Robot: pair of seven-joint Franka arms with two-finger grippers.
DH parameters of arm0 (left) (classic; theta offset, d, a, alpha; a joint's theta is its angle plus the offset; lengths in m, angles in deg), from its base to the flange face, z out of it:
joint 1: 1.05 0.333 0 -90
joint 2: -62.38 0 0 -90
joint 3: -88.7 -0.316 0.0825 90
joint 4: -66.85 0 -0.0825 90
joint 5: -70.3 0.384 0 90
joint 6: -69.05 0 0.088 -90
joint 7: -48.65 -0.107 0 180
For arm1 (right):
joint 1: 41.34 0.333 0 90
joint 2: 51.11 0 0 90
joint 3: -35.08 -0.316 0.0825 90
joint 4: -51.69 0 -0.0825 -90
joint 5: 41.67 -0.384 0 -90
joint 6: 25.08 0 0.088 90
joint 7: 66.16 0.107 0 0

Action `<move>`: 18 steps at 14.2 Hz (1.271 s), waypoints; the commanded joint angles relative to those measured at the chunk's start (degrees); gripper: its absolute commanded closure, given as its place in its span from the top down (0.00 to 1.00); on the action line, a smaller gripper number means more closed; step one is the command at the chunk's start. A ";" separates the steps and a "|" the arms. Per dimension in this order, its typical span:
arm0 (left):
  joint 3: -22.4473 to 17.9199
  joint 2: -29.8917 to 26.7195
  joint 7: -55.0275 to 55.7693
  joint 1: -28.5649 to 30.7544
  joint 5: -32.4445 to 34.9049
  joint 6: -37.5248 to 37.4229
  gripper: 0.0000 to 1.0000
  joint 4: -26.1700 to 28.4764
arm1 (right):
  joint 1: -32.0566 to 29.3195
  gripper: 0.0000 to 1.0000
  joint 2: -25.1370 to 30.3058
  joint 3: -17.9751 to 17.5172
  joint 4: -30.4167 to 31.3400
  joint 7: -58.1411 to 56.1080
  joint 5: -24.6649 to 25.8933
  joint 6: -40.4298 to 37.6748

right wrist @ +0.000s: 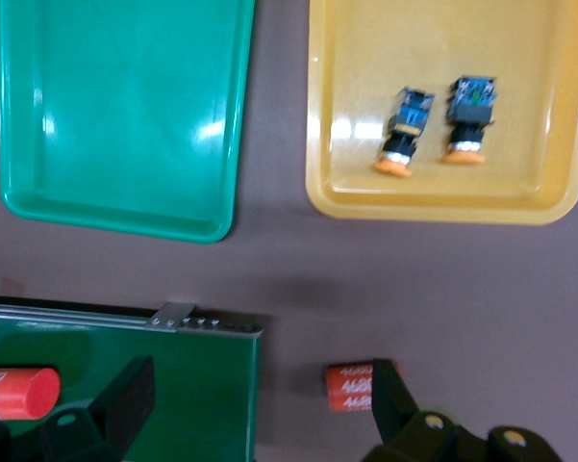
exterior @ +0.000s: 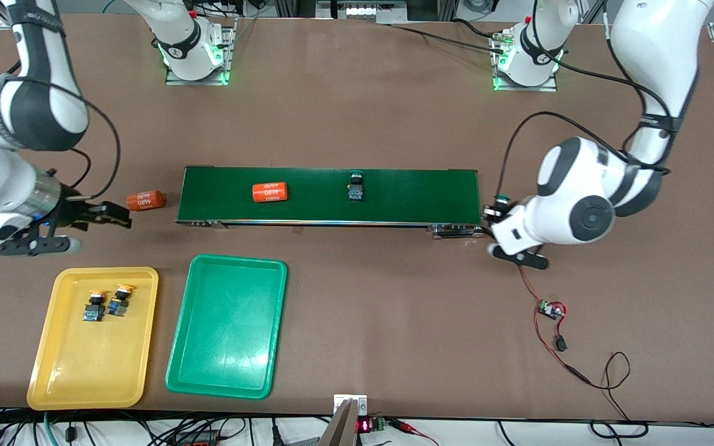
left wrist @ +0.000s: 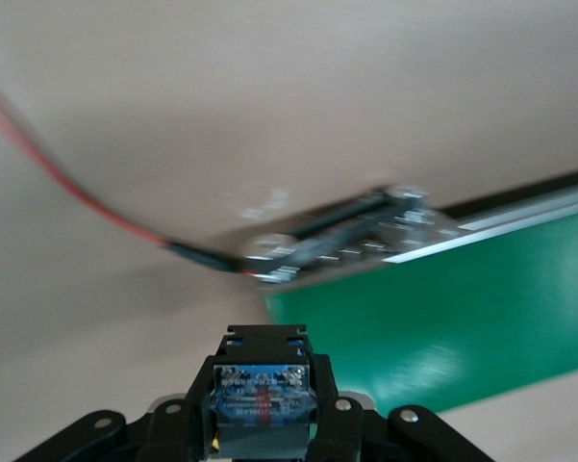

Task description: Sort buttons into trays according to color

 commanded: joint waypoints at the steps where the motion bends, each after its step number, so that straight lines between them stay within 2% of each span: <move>1: 1.70 0.29 0.82 -0.78 -3.88 0.08 0.13 1.02 | 2.78 1.00 4.76 -0.06 6.31 3.24 -0.29 1.71; 3: 2.31 0.56 5.98 -2.71 -4.15 3.05 0.13 2.94 | 4.10 1.00 5.82 -1.20 7.72 7.00 0.14 1.79; 6: 4.60 0.47 13.03 -3.25 -4.15 14.55 0.14 10.58 | 4.54 1.00 6.52 -3.14 8.25 7.29 1.11 1.53; 8: 4.69 0.47 15.05 -4.12 -4.06 16.16 0.19 11.74 | 4.54 1.00 6.78 -3.14 8.16 6.15 2.07 1.44; 9: 4.69 0.30 16.63 -4.21 -4.06 15.90 0.43 11.74 | 4.37 1.00 6.96 -3.14 7.90 5.27 2.69 1.27; 10: 4.69 0.12 16.65 -4.13 -3.98 15.81 0.99 11.74 | 4.10 1.00 7.22 -3.14 7.73 5.00 3.13 0.66; 13: 4.78 -2.33 17.09 -3.95 -3.89 13.98 1.00 10.96 | 3.49 1.00 7.75 -3.14 6.94 4.03 5.68 -0.93; 15: 4.52 -5.84 17.00 -3.43 -3.89 10.12 1.00 9.03 | 3.31 1.00 7.84 -3.14 6.84 4.99 5.34 -1.28; 17: 2.85 -9.79 16.91 -3.60 -3.45 5.11 1.00 7.01 | 3.48 1.00 7.75 -3.14 6.84 6.48 4.81 -1.37; 18: 0.32 -12.51 16.65 -3.95 -3.27 3.96 1.00 6.91 | 3.83 1.00 7.67 -3.23 6.93 7.71 4.80 -1.37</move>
